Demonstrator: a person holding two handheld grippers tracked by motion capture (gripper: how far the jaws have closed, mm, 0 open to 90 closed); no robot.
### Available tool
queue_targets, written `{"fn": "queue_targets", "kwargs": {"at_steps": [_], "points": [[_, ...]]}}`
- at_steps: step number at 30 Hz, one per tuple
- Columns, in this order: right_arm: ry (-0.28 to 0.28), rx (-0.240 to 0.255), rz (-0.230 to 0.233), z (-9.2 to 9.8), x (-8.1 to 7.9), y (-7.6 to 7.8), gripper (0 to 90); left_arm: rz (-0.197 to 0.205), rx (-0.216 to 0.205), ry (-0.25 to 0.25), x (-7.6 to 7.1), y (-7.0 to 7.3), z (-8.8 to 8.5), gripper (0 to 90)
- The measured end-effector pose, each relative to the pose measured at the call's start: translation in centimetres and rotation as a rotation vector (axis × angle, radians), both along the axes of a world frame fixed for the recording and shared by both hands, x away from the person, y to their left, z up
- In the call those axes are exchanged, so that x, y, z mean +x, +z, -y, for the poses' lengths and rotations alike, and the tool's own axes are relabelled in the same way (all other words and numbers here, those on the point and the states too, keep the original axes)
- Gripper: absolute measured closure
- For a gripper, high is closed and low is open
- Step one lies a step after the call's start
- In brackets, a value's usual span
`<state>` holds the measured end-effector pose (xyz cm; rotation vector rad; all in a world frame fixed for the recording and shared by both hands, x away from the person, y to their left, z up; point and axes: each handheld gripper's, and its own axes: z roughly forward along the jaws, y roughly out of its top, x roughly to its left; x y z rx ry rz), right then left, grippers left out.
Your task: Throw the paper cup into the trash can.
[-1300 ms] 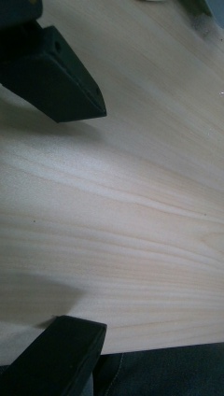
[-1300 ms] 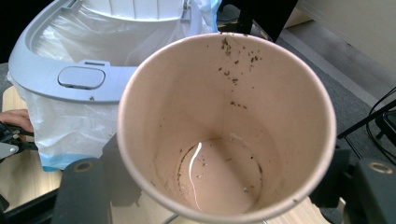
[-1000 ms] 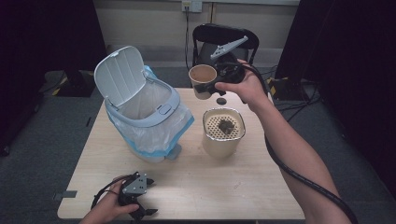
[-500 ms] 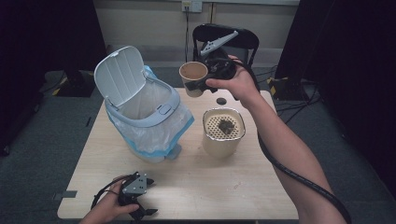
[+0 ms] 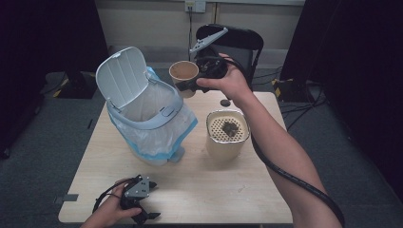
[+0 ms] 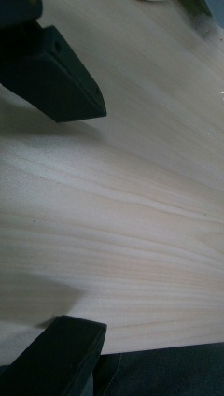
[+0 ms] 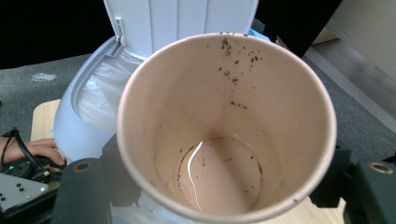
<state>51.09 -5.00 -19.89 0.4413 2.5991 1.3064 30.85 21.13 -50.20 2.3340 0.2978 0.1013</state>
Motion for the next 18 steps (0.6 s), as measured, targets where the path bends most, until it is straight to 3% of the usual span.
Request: {"fn": "queue_targets", "kwargs": {"at_steps": [18], "points": [[0.034, 0.012, -0.005, -3.1, 0.2, -0.2, 28.8, 0.000, -0.002, 0.000, 0.0, 0.0, 0.0, 0.0]]}}
